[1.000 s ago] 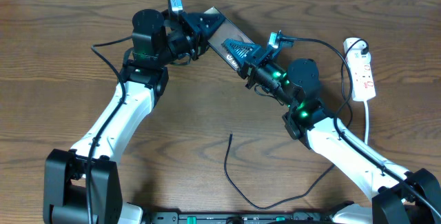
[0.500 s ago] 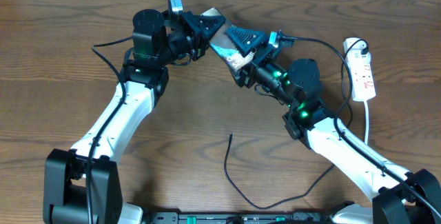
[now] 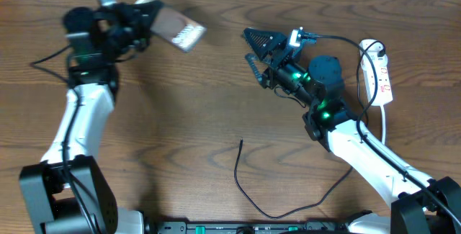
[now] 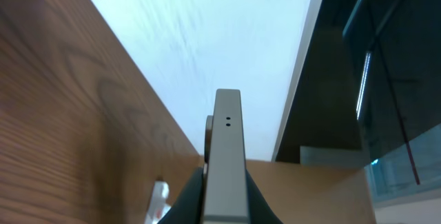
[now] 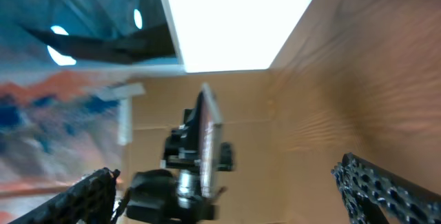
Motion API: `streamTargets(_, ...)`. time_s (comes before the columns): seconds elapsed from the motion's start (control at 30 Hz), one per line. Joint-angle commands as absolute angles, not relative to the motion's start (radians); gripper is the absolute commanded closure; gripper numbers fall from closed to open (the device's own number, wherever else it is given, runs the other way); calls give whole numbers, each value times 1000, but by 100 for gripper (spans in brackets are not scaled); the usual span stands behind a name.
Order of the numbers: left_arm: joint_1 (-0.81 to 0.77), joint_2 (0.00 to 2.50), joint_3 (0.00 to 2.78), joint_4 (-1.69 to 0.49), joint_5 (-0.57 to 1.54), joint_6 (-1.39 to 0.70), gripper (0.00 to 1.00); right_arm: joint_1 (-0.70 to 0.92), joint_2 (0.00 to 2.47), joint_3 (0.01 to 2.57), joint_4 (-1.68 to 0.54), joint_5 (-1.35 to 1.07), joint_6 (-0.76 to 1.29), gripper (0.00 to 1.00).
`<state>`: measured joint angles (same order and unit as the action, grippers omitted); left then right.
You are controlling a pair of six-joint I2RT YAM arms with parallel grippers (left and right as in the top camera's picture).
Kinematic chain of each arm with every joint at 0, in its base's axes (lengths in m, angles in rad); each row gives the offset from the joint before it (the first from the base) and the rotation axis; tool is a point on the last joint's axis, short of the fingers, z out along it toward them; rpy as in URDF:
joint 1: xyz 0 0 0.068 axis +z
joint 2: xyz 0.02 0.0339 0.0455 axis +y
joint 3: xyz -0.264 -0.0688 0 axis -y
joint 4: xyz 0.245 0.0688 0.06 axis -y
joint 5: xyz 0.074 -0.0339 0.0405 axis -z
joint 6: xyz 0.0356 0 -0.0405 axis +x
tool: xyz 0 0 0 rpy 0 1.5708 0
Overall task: Plug charger to phone and switch on socket
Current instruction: 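Pull the phone left with the left gripper, withdraw the right gripper, then lower the open right gripper over the black cable's plug end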
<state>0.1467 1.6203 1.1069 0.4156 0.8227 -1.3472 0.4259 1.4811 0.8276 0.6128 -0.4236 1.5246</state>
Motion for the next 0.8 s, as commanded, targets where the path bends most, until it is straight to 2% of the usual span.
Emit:
streamTargets(0.0, 253, 1601, 1130, 429, 981, -1267, 93, 411, 1476, 844, 607, -440, 1259, 1)
streamTargets(0.1, 301, 1601, 1130, 429, 1032, -1226, 93, 428, 1477, 861, 524, -406, 1243, 1)
streamTargets(0.2, 321, 1601, 1130, 429, 1044, -1214, 93, 451, 1500, 944, 342, -373, 1195, 1)
streamTargets(0.47, 323, 1601, 1130, 429, 1052, -1196, 93, 516, 1723, 1390, -412, -375, 962, 1)
streamTargets(0.67, 323, 1601, 1130, 429, 1053, -1196, 92, 578, 1824, 1407, -628, -373, 904, 1)
streamTargets(0.7, 323, 1601, 1130, 429, 1055, -1196, 93, 586, 1839, 1407, -653, -373, 904, 11)
streamTargets(0.73, 323, 1601, 1130, 429, 1055, -1196, 93, 592, 1846, 1407, -676, -386, 904, 12)
streamTargets(0.77, 323, 1601, 1130, 429, 1055, -1192, 93, 598, 1851, 1407, -702, -400, 904, 6)
